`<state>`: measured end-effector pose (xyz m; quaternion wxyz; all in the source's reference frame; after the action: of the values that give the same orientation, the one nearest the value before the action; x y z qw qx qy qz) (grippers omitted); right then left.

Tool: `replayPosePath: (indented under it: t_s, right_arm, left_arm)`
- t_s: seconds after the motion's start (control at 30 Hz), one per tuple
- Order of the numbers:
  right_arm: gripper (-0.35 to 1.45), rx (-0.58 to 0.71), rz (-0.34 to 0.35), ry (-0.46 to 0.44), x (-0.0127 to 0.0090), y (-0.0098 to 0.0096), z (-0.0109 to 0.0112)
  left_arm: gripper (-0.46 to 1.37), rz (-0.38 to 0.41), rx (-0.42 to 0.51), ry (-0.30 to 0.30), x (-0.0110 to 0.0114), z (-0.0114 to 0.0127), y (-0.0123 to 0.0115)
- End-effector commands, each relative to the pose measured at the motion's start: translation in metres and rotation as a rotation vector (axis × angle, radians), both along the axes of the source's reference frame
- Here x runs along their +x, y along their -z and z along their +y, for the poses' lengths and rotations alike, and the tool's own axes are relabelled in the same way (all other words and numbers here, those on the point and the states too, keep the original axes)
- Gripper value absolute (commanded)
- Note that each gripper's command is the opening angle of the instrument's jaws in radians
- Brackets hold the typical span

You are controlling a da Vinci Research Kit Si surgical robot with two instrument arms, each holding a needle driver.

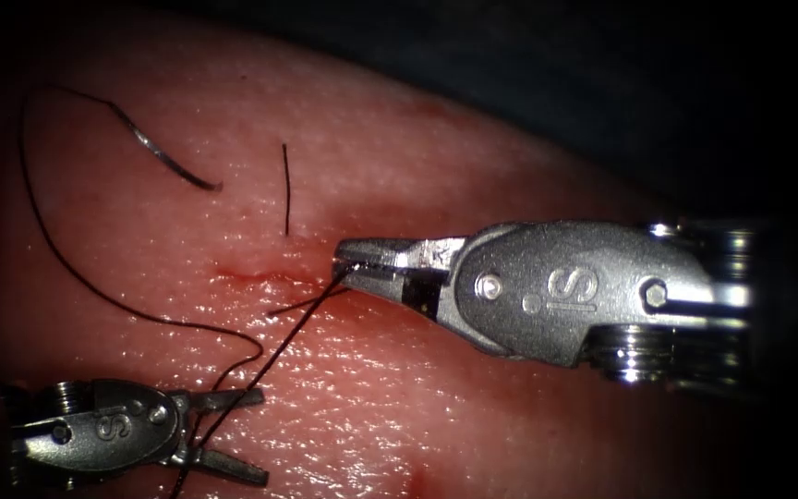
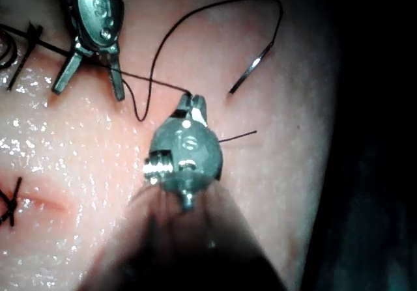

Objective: Wound Closure
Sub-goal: Grasp the suture with the right gripper and pass more suture to the left gripper.

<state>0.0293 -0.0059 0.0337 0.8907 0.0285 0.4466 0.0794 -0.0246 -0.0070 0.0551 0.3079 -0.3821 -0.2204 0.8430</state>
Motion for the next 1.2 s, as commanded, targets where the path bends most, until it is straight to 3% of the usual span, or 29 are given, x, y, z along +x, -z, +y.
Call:
replayPosePath:
  t_s: [0.03,0.07,0.13,0.37,0.47,0.5,0.7,0.73,0.8,0.97,1.07,1.2]
  right_arm:
    - [-0.35,0.0,0.0,0.0,-0.0001,0.0,0.0]
    - [-0.35,0.0,0.0,0.0,-0.0001,0.0,0.0]
    - [-0.35,-0.002,0.002,-0.001,-0.0001,0.0,0.0]
    - [-0.35,-0.002,0.004,-0.002,-0.0002,0.0001,0.0001]
    - [-0.35,-0.002,0.004,-0.001,-0.0003,0.0,0.0001]
    - [-0.35,-0.002,0.004,-0.001,-0.0003,0.0,0.0001]
    - [-0.35,-0.003,0.005,0.0,-0.0005,-0.0001,0.0001]
    - [-0.35,-0.003,0.005,0.0,-0.0005,-0.0001,0.0001]
    - [-0.35,-0.006,0.006,0.001,-0.0005,-0.0002,0.0]
    - [-0.35,-0.005,0.004,0.001,-0.0006,-0.0005,-0.0004]
    - [-0.35,0.004,-0.003,0.004,-0.0006,-0.001,-0.0006]
    - [-0.35,0.021,-0.01,-0.005,-0.0006,-0.0019,-0.001]
  left_arm:
    - [0.94,0.004,-0.003,0.002,0.0003,0.0,-0.0001]
    - [0.93,0.005,-0.005,0.002,0.0004,0.0,-0.0001]
    - [0.71,0.027,-0.015,0.015,0.0008,-0.0001,-0.0003]
    - [0.64,0.039,-0.012,0.007,0.0015,-0.0011,-0.0008]
    - [0.52,0.035,-0.012,0.001,0.0019,-0.0012,-0.0008]
    - [0.37,0.034,-0.008,0.001,0.0023,-0.0013,-0.0007]
    - [0.17,0.03,-0.01,-0.009,0.0031,-0.0016,-0.0005]
    - [0.06,0.029,-0.009,-0.01,0.0031,-0.0016,-0.0005]
    - [-0.35,0.033,-0.002,-0.003,0.0033,-0.0018,-0.0004]
    - [-0.35,0.032,0.012,-0.002,0.0036,-0.0022,0.0005]
    - [-0.35,-0.002,0.002,0.005,0.0039,-0.002,0.0016]
    - [-0.35,-0.092,-0.026,0.056,0.0045,-0.001,0.004]
